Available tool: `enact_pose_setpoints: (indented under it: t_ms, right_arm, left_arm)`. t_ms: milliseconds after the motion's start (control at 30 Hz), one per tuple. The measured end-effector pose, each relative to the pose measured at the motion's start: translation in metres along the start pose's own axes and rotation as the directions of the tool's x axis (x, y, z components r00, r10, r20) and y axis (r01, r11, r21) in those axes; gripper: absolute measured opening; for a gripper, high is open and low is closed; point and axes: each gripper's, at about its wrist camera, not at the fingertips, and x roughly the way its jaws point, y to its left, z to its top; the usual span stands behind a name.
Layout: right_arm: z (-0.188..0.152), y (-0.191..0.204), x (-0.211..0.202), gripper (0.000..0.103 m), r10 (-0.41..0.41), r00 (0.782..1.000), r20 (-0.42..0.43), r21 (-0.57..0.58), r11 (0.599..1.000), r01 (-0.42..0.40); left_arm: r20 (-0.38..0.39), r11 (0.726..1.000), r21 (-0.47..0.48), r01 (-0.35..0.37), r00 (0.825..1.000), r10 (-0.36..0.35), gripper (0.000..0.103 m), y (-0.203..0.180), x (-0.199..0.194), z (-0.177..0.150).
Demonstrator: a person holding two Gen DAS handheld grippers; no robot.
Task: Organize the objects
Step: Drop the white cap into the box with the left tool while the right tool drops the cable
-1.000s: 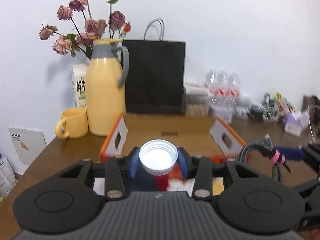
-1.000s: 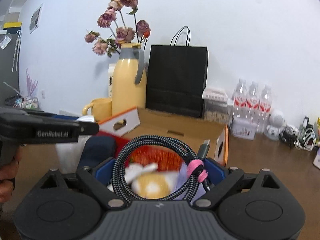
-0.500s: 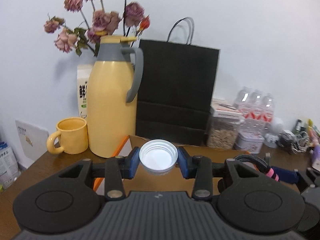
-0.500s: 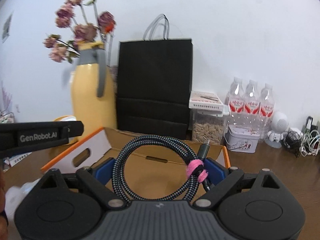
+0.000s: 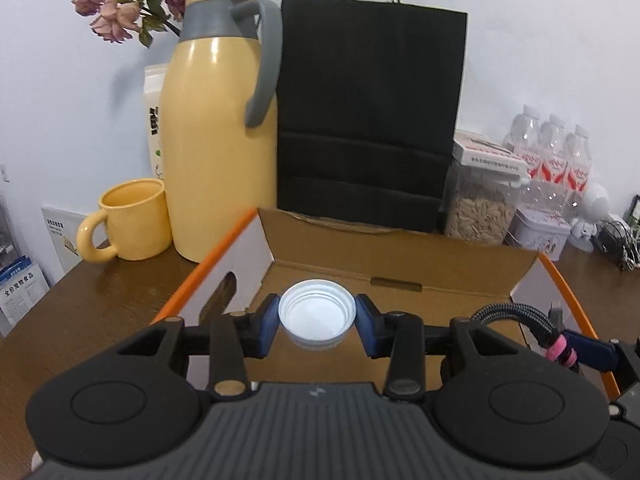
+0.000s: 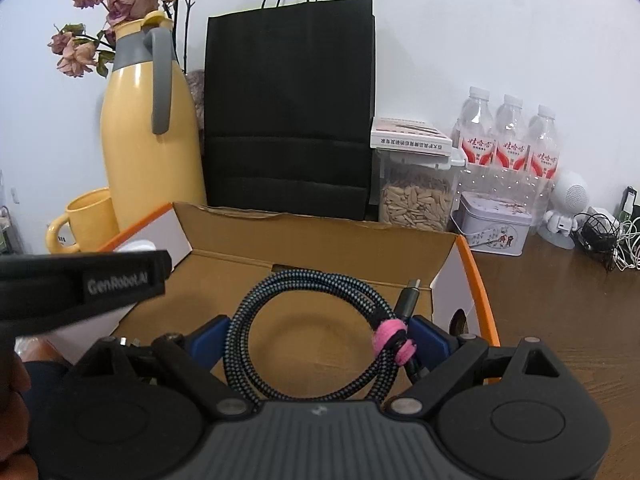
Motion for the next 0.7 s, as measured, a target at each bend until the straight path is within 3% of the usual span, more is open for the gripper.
enact_pose_setpoints:
  t_ms: [33, 67, 100, 167, 233, 700]
  right_arm:
    - [0.000, 0.000, 0.000, 0.095, -0.002, 1.000, -0.005, 0.000, 1.000, 0.002]
    - [-0.001, 0.000, 0.001, 0.095, -0.001, 1.000, -0.014, -0.001, 1.000, 0.001]
    - [-0.001, -0.001, 0.001, 0.094, -0.001, 1.000, -0.023, -0.001, 1.000, 0.001]
    - [-0.001, -0.002, 0.002, 0.097, -0.003, 0.999, -0.033, -0.001, 1.000, 0.003]
    - [-0.001, -0.002, 0.001, 0.103, -0.005, 0.999, -0.036, 0.000, 1.000, 0.005]
    - [0.003, -0.002, -0.009, 0.103, 0.009, 1.000, -0.008, 0.004, 1.000, -0.009]
  left_arm:
    - [-0.002, 1.000, 0.003, 0.000, 1.000, 0.000, 0.043, -0.001, 0.000, -0.001]
    - [-0.003, 1.000, 0.005, 0.001, 1.000, -0.001, 0.053, -0.002, -0.001, -0.001]
    - [-0.002, 1.000, 0.004, -0.001, 1.000, 0.001, 0.074, -0.002, -0.002, -0.002]
    - [0.021, 1.000, 0.004, -0.010, 1.000, 0.009, 0.103, -0.003, -0.006, -0.002]
    - [0.050, 1.000, 0.004, -0.025, 0.998, 0.025, 0.103, -0.003, -0.010, -0.001]
    - [0.059, 0.999, -0.040, -0.003, 0.998, 0.005, 0.103, 0.005, -0.020, 0.003]
